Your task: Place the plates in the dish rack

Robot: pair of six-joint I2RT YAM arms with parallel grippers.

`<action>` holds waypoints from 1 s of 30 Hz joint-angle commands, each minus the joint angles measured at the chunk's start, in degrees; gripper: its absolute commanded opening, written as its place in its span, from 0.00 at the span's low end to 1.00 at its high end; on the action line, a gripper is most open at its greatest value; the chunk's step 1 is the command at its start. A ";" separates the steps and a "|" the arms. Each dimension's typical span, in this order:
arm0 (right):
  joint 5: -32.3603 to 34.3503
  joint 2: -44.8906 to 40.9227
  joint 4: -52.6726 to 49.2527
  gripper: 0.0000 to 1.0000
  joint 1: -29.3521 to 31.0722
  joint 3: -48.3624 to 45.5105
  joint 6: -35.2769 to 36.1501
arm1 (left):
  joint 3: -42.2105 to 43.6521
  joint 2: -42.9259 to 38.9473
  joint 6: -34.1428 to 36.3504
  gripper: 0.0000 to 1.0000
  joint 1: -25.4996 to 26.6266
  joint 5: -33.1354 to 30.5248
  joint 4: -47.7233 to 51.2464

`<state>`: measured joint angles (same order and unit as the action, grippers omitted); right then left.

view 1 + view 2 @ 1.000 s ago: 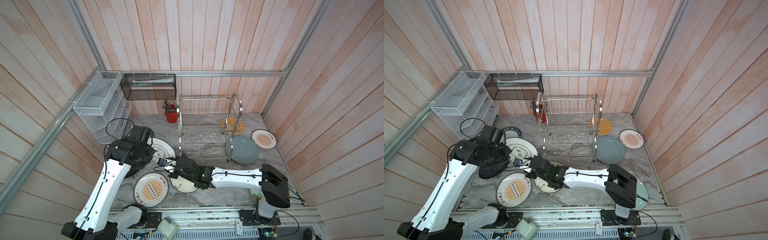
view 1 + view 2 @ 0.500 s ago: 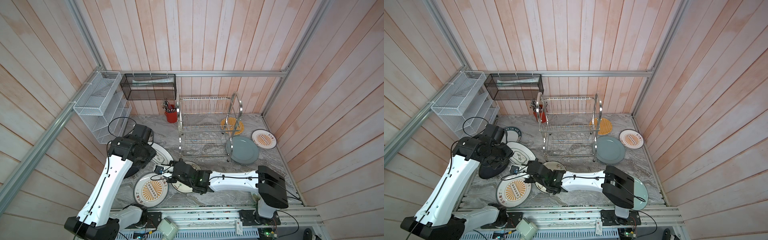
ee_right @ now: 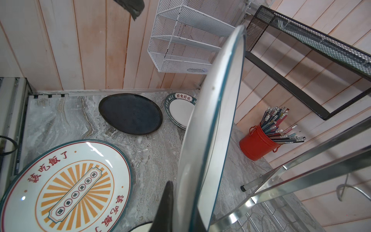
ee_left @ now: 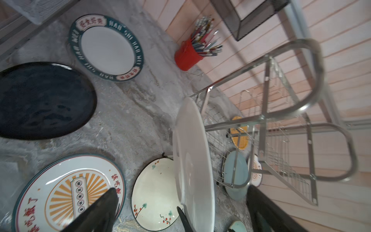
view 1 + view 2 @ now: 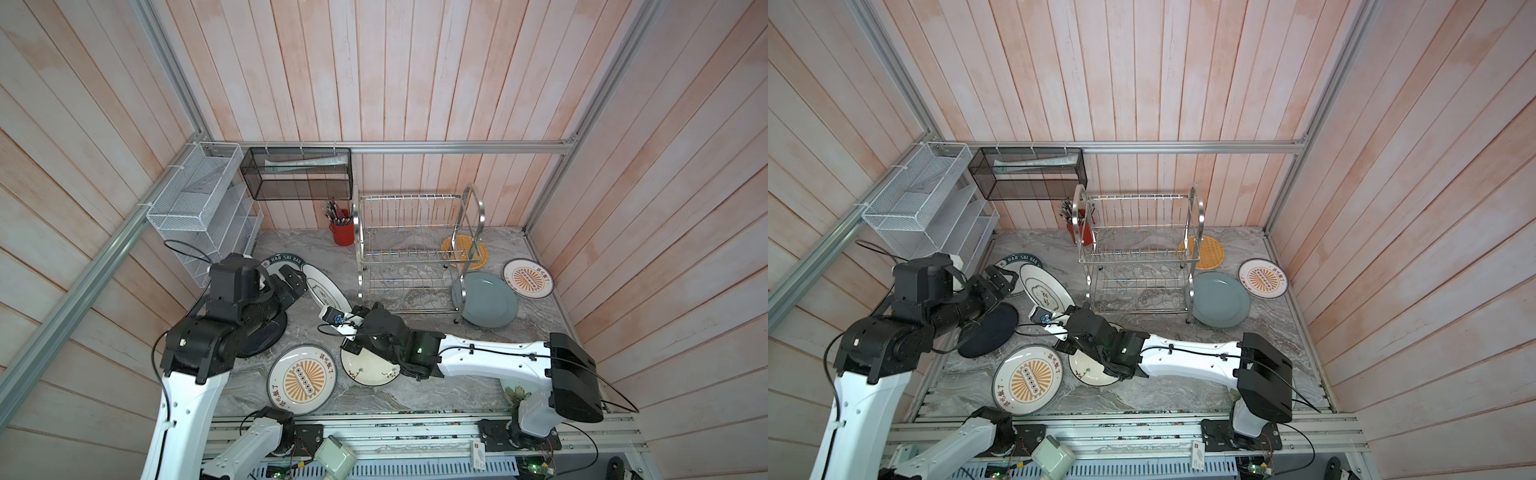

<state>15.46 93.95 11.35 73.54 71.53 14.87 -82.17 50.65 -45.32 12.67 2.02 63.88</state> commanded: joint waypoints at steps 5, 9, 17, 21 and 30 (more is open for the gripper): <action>-4.45 -2.57 -7.85 0.00 -1.15 15.62 -8.82 | 20.02 -21.54 17.15 1.00 -0.20 9.24 -35.91; -4.43 -1.16 -12.30 0.00 -1.37 25.06 -9.94 | 30.64 -31.52 22.66 1.00 -0.19 12.92 -47.97; -4.04 2.17 -21.21 0.00 -6.33 44.97 -17.03 | 48.53 -44.65 27.92 1.00 -0.22 13.76 -57.45; -0.88 4.57 -27.46 0.00 -10.06 53.40 -21.63 | 51.50 -45.60 25.06 1.00 -0.18 10.35 -53.78; -3.61 3.28 -30.76 0.00 -20.41 50.79 -36.49 | 48.36 -44.32 24.39 1.00 0.92 0.46 -40.40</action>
<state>12.60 98.04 -19.07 53.82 124.01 -15.86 -31.77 5.96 -20.82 13.21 5.23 19.84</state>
